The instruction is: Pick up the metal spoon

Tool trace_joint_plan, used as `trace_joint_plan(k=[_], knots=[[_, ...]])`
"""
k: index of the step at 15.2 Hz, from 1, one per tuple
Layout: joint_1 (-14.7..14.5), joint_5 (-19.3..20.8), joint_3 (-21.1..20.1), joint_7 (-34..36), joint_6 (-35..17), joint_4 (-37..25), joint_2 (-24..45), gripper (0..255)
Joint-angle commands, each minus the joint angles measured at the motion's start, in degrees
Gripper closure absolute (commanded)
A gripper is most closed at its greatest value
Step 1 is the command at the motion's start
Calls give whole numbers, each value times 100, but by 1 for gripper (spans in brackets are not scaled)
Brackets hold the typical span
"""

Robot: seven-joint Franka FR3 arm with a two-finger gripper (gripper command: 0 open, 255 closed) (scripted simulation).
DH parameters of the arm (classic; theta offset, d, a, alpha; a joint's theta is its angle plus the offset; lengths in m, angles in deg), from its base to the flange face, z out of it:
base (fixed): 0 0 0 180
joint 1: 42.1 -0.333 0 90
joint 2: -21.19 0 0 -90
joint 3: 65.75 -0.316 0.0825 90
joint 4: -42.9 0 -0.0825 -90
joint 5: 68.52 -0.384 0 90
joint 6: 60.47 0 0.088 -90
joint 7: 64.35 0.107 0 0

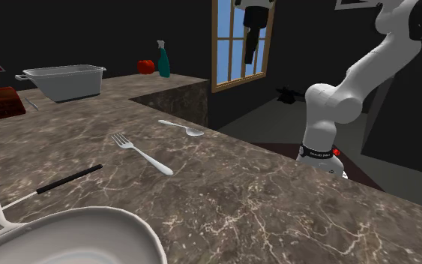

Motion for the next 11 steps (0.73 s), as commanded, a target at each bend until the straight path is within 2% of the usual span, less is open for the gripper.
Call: trace_joint_plan(k=[1, 11], knots=[[0, 0, 0, 0, 0, 0, 0, 0], [71, -663, -800, 1778, -878, -659, 1842, 0]])
